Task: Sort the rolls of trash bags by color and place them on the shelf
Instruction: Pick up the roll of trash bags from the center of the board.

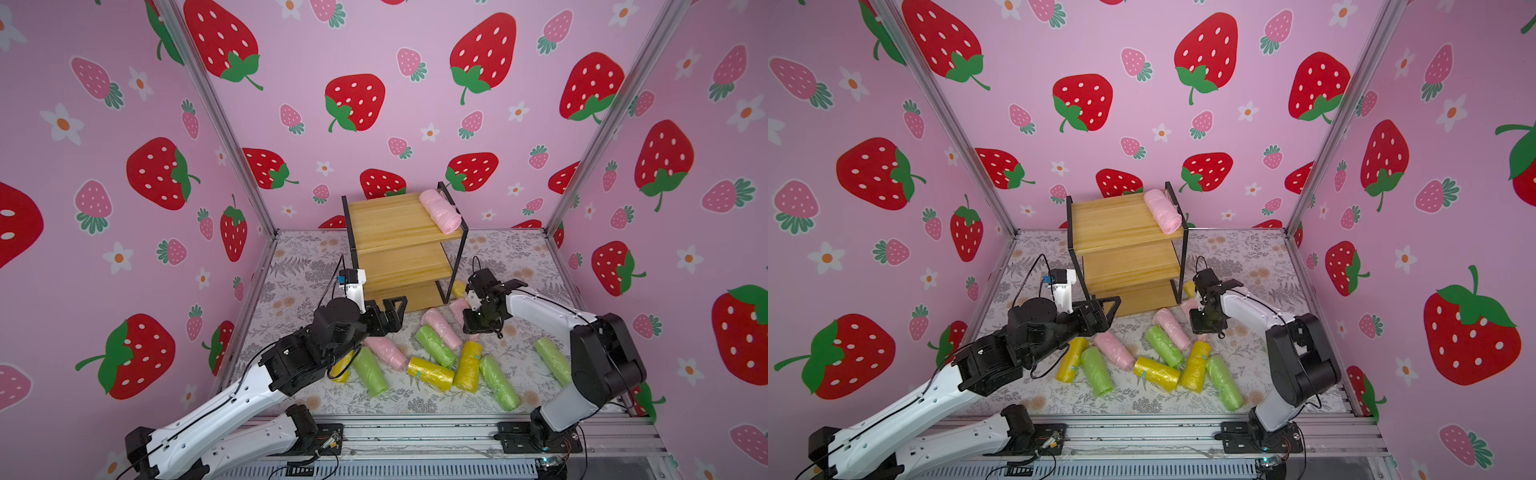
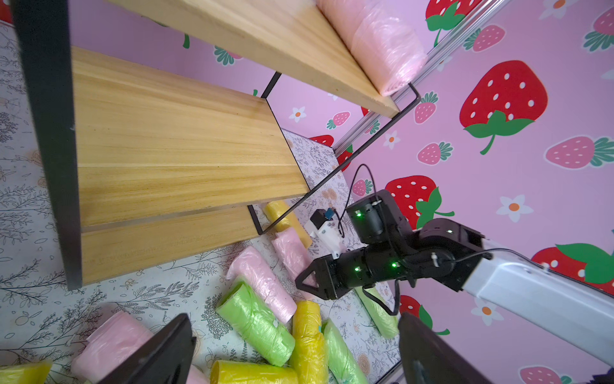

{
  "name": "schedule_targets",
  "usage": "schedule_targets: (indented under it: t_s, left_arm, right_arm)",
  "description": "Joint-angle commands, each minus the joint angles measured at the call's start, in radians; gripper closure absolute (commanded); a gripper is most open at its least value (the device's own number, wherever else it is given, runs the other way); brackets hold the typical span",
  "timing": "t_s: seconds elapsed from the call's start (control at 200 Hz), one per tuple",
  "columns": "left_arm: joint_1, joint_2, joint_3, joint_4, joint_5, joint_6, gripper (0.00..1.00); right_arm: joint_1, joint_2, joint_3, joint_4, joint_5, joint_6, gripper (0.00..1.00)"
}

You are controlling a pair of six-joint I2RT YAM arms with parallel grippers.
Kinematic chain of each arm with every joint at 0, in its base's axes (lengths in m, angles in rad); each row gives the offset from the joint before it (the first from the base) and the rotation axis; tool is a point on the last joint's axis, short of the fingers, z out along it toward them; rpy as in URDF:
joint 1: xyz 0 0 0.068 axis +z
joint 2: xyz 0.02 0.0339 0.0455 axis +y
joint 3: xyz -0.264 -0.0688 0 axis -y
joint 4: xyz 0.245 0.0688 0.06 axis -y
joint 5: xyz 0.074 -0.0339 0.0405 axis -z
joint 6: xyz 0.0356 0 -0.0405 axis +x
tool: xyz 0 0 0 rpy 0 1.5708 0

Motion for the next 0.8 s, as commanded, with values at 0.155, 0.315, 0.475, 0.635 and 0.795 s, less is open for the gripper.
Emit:
schedule_targets:
  t_s: [0.155,0.315,0.475,0.635,0.795]
  left_arm:
    - [-0.005,-0.027,0.004,0.14,0.136,0.081,0.0]
    - [-0.005,0.024,0.036,0.219,0.277,0.108,0.0]
    - [-0.005,0.098,0.079,0.302,0.409,0.101,0.0]
    - [-0.009,0.151,0.113,0.352,0.471,0.087,0.0]
    - [-0.013,0.177,0.119,0.411,0.5,0.072,0.0]
  right_arm:
    - [0.005,-0.339,0.099,-0.175,-0.207,0.047,1.0]
    - [0.01,-0.471,0.144,-0.164,-0.439,0.123,1.0]
    - [0.058,-0.539,0.217,-0.118,-0.55,0.199,1.0]
    - [0.123,-0.557,0.273,-0.042,-0.62,0.266,1.0]
    - [0.2,-0.531,0.326,-0.03,-0.623,0.277,1.0]
